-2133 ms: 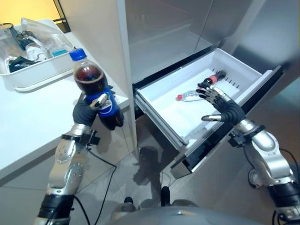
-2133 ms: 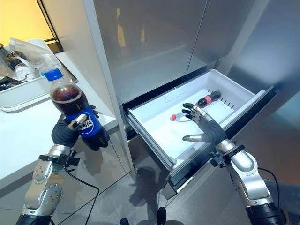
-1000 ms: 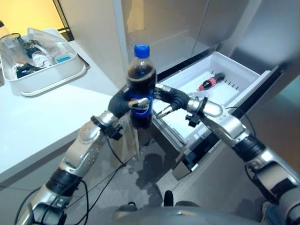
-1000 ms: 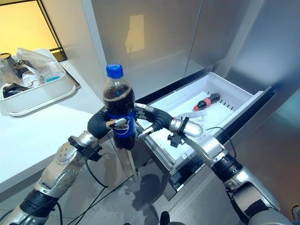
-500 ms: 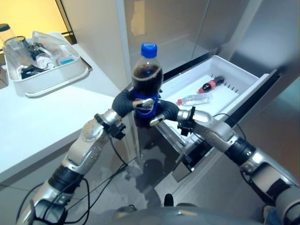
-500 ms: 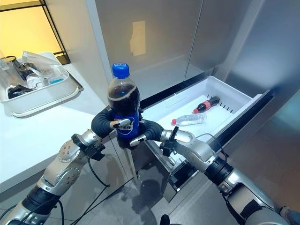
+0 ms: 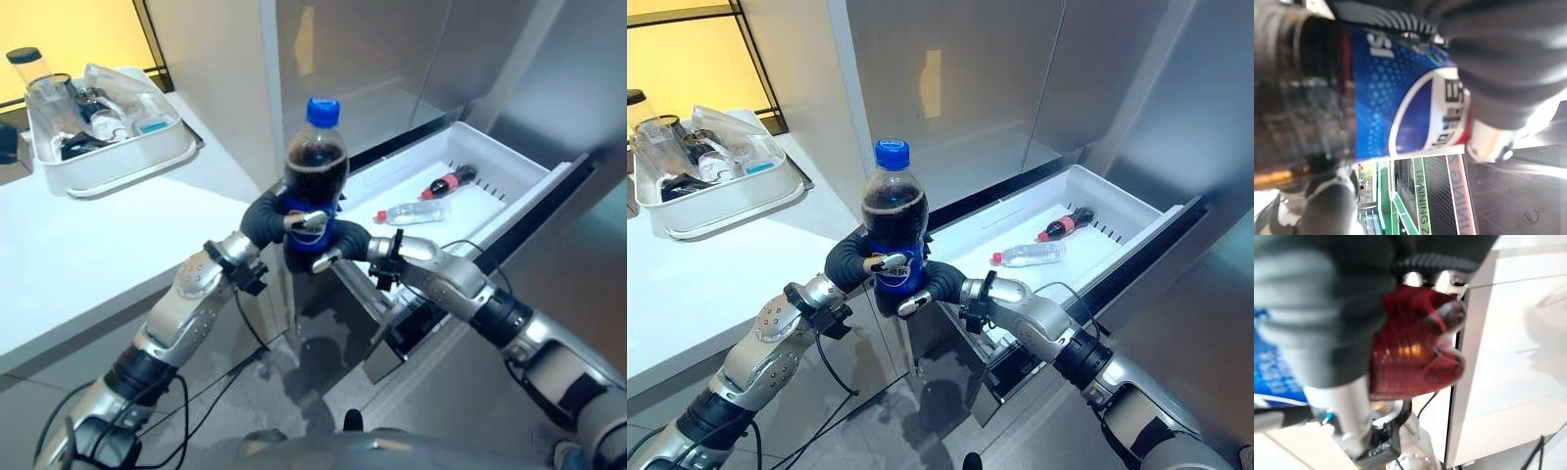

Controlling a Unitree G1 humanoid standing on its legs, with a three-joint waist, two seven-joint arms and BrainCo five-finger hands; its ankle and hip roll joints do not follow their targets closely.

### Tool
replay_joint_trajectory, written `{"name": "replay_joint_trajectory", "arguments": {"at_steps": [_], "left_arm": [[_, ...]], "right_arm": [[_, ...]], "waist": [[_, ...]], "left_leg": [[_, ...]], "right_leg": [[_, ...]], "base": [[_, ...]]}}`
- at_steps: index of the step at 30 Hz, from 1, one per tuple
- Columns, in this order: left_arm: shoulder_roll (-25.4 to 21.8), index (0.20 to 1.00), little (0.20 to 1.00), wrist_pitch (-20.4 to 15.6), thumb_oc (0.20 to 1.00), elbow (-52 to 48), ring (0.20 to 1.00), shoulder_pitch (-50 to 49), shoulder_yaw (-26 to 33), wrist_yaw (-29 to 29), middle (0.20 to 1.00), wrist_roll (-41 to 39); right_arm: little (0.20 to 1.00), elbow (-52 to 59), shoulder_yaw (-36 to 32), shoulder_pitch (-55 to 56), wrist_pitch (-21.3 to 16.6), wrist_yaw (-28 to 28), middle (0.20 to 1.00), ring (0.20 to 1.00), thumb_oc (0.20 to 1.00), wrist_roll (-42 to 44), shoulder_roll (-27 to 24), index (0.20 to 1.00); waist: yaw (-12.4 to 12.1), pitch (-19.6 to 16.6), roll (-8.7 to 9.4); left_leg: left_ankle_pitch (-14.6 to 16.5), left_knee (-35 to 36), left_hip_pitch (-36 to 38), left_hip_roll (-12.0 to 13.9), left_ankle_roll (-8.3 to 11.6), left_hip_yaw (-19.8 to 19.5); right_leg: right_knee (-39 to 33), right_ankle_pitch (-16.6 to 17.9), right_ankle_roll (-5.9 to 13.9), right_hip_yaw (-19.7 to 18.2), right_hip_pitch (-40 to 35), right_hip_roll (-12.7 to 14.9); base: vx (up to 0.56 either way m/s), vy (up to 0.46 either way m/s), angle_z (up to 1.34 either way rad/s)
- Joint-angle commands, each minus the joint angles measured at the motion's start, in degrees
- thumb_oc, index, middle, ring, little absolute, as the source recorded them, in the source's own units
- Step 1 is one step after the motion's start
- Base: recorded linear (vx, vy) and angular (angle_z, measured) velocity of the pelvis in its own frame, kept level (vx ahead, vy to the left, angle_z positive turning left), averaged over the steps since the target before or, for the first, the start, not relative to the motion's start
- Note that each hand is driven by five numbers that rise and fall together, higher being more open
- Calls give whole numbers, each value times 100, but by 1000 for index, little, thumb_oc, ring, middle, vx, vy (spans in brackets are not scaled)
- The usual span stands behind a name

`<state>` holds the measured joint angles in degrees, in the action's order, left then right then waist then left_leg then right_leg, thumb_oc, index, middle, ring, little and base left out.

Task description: Take the drinks into the refrigerator

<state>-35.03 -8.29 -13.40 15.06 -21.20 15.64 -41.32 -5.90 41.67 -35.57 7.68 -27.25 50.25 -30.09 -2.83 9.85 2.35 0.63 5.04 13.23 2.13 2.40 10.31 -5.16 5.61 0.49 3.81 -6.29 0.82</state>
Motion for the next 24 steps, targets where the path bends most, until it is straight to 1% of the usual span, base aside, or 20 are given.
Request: {"name": "replay_joint_trajectory", "arguments": {"at_steps": [1,6,22,23,24], "left_arm": [[384,200,200,-767,200,-372,200,1163,-133,-68,200,-121],[522,200,200,-751,200,-369,200,1116,-148,-115,200,-86],[605,200,200,-718,200,-298,200,945,-146,-88,200,-30],[629,661,661,-711,661,-293,661,911,-147,-98,661,-18],[629,1000,1000,-704,1000,-283,1000,903,-144,-116,1000,4]], "right_arm": [[200,127,211,-411,-336,-137,200,200,200,263,488,200],[200,25,146,-448,-416,-48,200,200,200,249,737,200],[200,-27,91,-271,-440,-26,200,200,200,227,894,200],[200,-10,73,-237,-443,-25,200,200,200,258,905,200],[200,-14,58,-209,-450,-12,200,200,200,272,906,200]], "waist": [[-166,-203,70],[-177,-211,59],[-202,-211,58],[-204,-210,60],[-206,-205,62]], "left_leg": [[322,-4,0,-76,-84,-336],[331,-4,6,-76,-90,-324],[352,-4,32,-66,-91,-323],[356,-4,32,-63,-93,-323],[357,-4,32,-60,-94,-324]], "right_leg": [[796,-462,522,247,16,288],[790,-461,521,232,11,283],[775,-466,533,246,-6,281],[777,-470,532,243,-4,279],[779,-471,532,243,-2,279]], "base": [[0,0,0],[0,0,0],[0,0,0],[0,0,0],[0,0,0]]}}
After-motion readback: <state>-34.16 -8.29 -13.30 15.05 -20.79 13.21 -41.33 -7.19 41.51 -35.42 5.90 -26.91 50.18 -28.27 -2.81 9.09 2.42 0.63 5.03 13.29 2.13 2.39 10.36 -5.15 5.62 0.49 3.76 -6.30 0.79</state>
